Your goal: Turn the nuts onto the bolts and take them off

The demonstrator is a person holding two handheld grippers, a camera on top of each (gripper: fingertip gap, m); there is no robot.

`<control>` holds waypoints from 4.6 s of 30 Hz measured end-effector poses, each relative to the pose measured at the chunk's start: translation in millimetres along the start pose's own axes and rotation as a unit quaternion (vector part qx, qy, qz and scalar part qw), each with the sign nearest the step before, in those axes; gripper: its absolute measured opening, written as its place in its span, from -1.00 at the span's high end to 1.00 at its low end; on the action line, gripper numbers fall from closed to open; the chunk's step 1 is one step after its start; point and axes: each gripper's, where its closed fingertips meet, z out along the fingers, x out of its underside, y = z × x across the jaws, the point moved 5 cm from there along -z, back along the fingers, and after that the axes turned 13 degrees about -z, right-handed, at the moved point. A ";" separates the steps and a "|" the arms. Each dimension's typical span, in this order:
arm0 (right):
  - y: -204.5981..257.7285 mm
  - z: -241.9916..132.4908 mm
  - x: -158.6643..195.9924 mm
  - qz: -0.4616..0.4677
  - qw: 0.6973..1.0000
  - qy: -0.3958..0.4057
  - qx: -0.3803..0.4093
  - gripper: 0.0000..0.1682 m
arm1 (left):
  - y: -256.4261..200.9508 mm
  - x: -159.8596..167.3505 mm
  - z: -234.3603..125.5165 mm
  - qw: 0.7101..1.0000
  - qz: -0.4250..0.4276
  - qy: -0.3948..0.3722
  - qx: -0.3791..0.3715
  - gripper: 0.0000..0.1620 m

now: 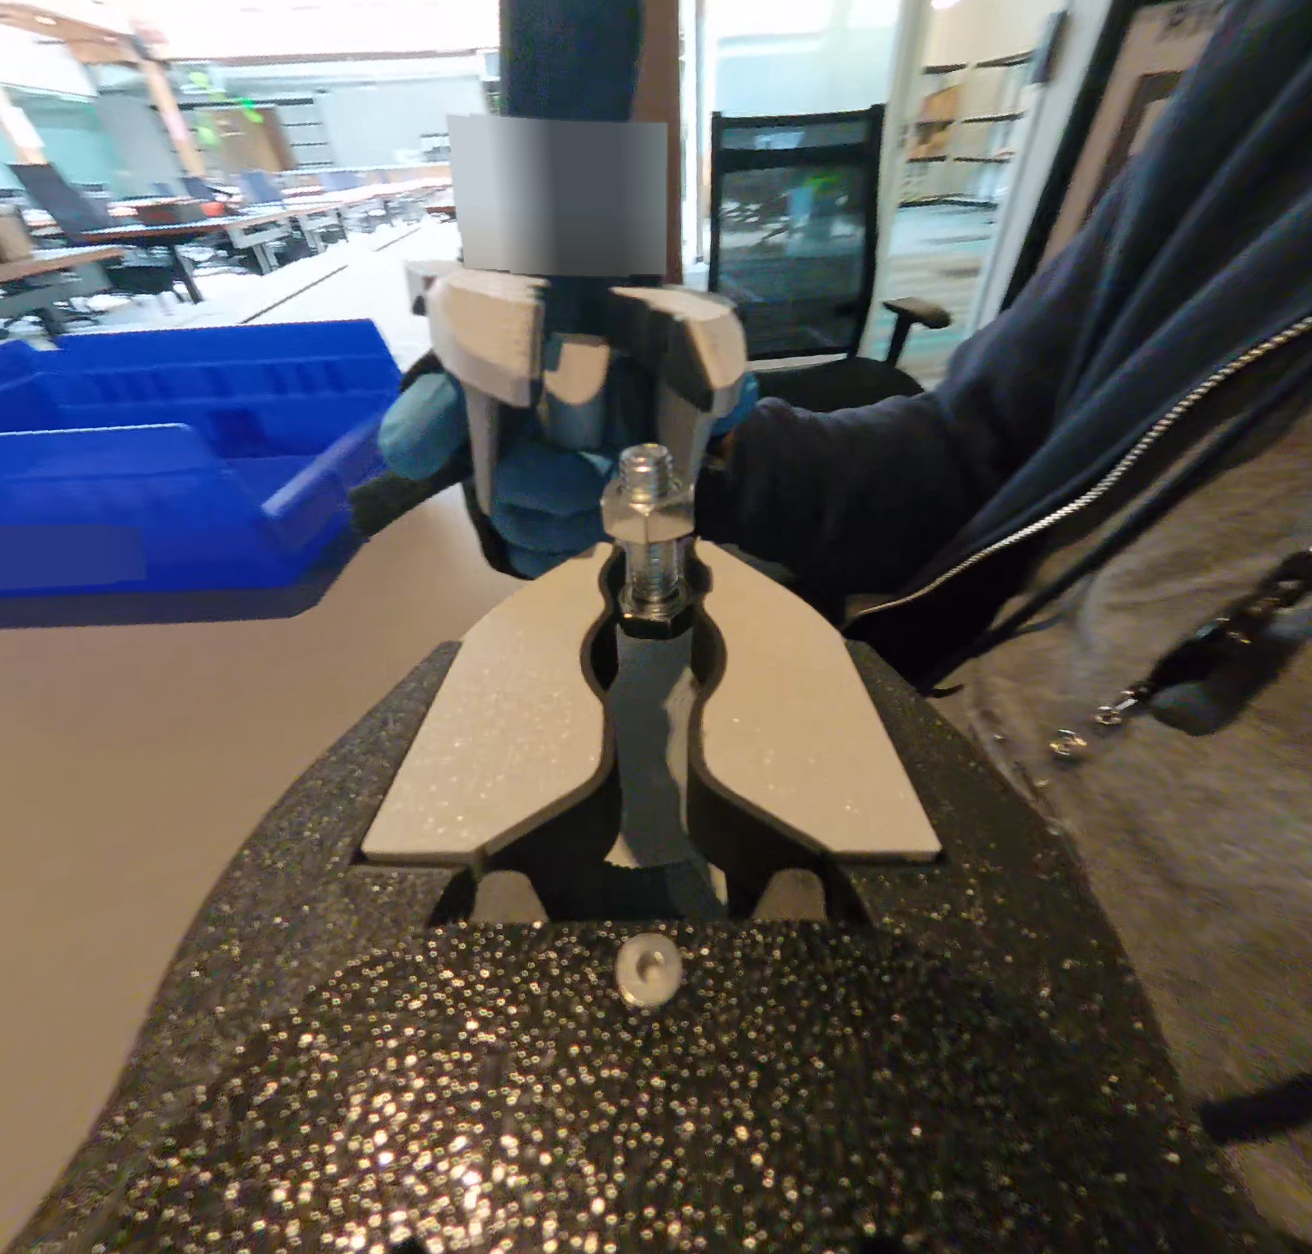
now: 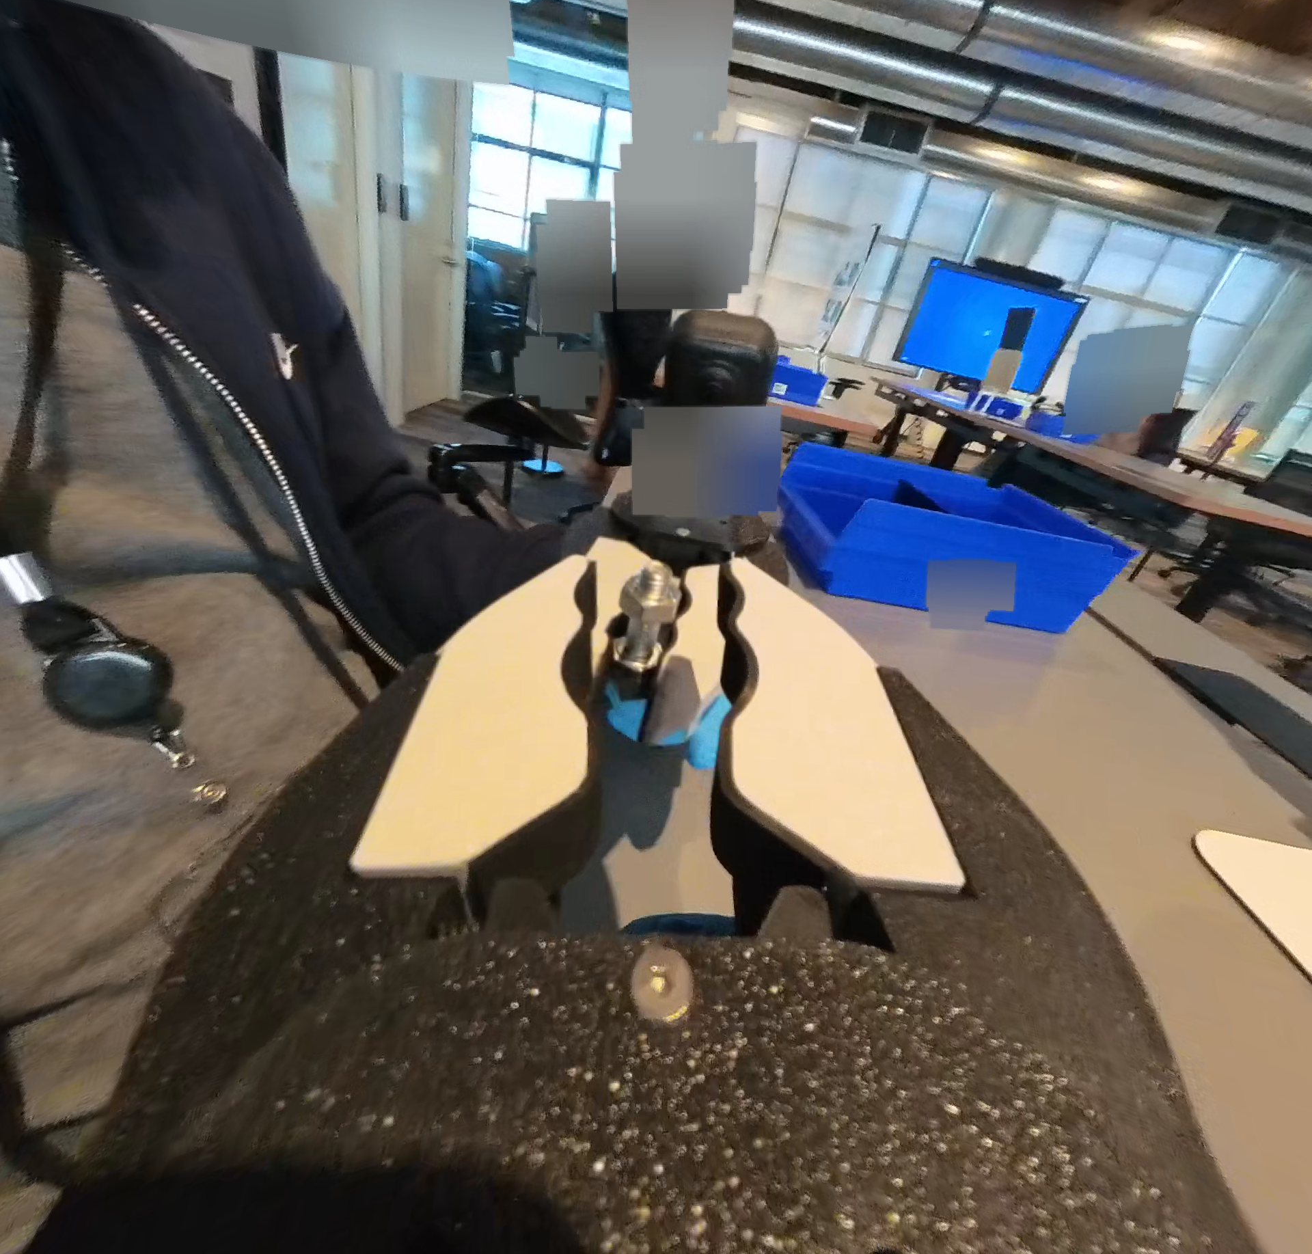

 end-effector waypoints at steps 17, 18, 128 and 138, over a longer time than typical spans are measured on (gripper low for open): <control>11.7 21.8 15.7 0.004 0.998 0.049 -0.034 0.77 | -1.7 5.3 2.7 1.000 0.009 0.024 -0.001 0.81; 8.1 21.7 16.7 0.002 0.998 0.056 -0.017 0.77 | 2.6 4.0 1.6 0.999 0.011 0.020 -0.023 0.81; 4.4 18.7 20.5 0.067 0.997 0.006 -0.034 0.65 | 1.8 5.4 3.0 0.999 -0.031 0.019 0.010 0.81; -20.2 30.3 39.3 0.026 0.984 0.090 0.152 0.76 | 40.8 -0.4 -11.8 0.975 0.026 0.003 -0.221 0.81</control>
